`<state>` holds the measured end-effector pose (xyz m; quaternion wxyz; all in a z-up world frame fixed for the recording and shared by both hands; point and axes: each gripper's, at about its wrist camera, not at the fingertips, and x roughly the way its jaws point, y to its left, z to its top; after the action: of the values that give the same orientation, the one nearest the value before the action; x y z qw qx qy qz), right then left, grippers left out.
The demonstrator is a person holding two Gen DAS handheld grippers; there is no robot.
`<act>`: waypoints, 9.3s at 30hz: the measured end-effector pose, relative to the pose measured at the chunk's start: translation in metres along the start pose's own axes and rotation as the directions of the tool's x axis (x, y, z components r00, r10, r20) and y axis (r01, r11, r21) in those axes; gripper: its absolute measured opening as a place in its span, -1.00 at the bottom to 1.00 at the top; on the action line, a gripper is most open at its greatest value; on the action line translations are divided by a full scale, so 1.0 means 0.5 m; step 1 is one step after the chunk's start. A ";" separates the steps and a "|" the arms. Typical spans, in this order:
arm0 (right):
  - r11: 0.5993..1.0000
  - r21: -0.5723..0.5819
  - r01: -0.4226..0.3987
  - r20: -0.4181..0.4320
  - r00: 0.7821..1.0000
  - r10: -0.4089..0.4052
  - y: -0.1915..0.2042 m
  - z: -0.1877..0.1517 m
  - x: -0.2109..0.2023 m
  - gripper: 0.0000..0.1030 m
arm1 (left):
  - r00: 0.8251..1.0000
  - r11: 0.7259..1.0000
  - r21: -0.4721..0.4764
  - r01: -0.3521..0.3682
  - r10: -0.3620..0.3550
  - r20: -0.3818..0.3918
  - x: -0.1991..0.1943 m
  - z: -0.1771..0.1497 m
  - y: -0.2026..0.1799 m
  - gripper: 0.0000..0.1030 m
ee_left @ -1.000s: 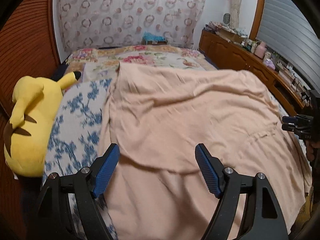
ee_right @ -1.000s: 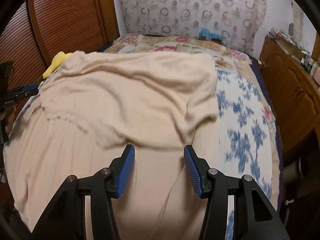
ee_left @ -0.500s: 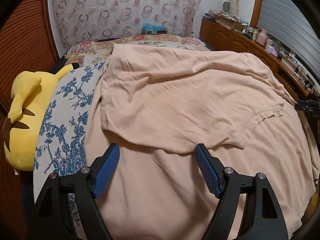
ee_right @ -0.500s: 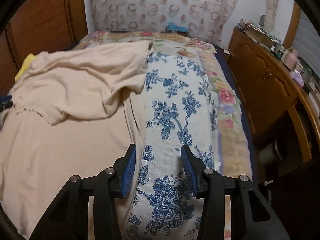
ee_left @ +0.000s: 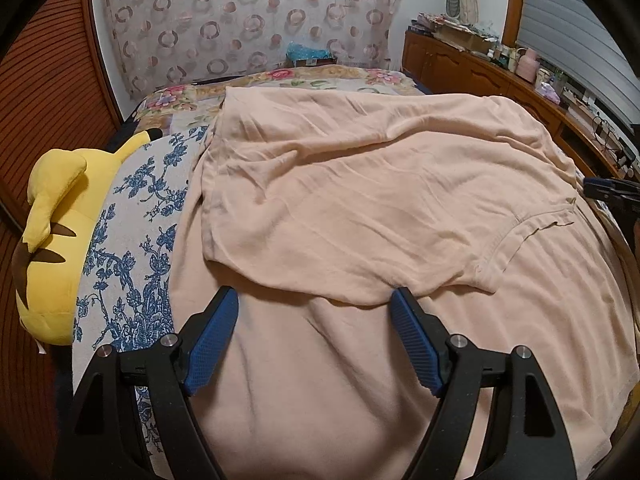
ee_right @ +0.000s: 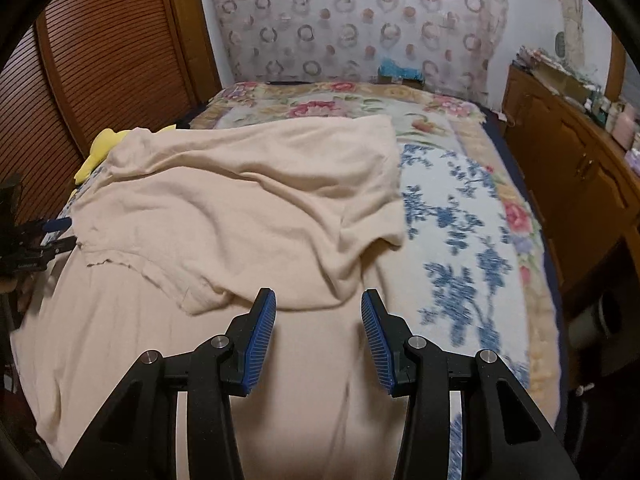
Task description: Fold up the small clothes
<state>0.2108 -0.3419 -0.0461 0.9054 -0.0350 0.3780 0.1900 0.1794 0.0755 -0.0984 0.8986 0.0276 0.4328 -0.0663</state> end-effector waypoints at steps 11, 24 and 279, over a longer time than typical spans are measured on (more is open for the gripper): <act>0.999 0.018 0.047 -0.015 0.999 -0.047 -0.032 0.042 0.069 -0.10 | 0.999 0.995 -0.095 0.036 -0.035 0.007 0.003 0.020 0.048 0.54; 0.995 -0.089 0.051 -0.010 0.999 -0.052 0.041 0.053 0.084 -0.93 | 1.000 0.995 -0.097 0.018 -0.018 0.003 0.027 0.058 0.072 -0.31; 0.970 -0.234 -0.063 0.105 0.990 0.090 0.200 0.066 0.024 -0.90 | 0.952 0.979 0.043 0.197 -0.202 0.231 -0.151 -0.057 -0.157 0.40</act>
<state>0.2036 -0.2387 -0.0227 0.9075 -0.1143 0.3018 0.2689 0.0996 0.0081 -0.0564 0.9318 -0.0155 0.3236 -0.1635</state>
